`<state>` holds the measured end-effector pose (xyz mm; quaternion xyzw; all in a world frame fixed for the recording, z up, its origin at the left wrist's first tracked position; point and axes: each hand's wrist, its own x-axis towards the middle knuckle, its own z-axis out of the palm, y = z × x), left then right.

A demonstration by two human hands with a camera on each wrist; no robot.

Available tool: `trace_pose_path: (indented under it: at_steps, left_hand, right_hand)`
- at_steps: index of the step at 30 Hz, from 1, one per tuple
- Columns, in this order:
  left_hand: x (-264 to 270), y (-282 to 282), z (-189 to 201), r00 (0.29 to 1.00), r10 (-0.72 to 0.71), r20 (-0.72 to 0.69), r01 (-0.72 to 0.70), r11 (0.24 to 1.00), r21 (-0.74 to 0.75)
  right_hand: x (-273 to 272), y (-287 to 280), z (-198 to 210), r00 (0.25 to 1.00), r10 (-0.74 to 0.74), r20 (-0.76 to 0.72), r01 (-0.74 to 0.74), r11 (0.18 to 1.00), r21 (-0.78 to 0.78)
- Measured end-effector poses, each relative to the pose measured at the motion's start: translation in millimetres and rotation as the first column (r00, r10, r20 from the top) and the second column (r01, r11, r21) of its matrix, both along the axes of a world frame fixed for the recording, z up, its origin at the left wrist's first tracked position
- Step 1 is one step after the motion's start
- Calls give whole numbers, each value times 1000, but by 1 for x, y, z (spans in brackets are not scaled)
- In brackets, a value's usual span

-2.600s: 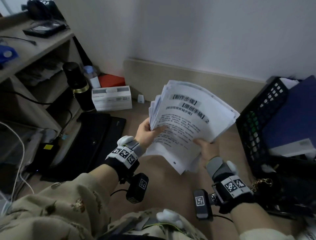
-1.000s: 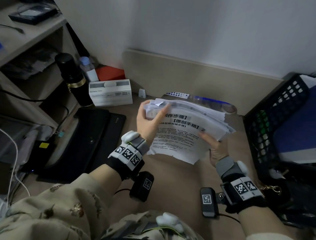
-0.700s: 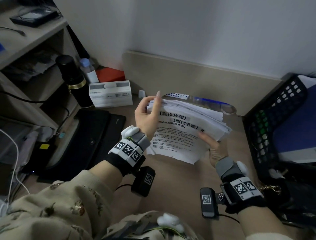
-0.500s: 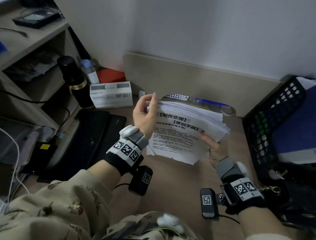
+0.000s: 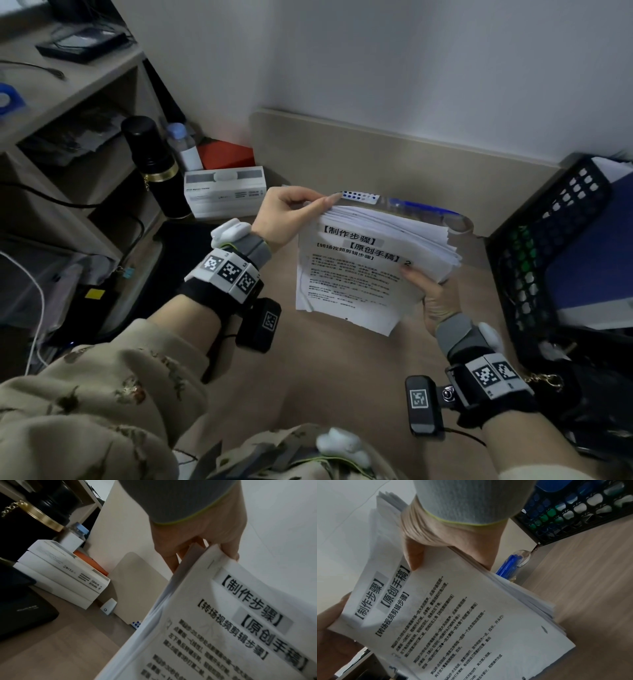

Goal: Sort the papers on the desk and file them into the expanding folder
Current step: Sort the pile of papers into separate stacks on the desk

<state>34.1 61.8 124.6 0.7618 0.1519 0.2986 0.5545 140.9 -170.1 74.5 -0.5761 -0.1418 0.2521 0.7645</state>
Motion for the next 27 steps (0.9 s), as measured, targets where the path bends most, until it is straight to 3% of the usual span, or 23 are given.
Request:
trace_pose_path:
  at_steps: [9,19,27]
  left_hand:
    - [-7,28,12,976,-87,-198,110,988,108]
    - [-10,17,14,986,-88,-140,99,993,72]
    - [-17,28,38,864,-296,-407,365,925,104]
  right_hand:
    - [-1,2,1,999,-29,14,30,994,-109]
    - [1,0,-5,988,-134,-81,122,983,-137]
    - [1,-4,-4,995,-85,-49,79,990,-120]
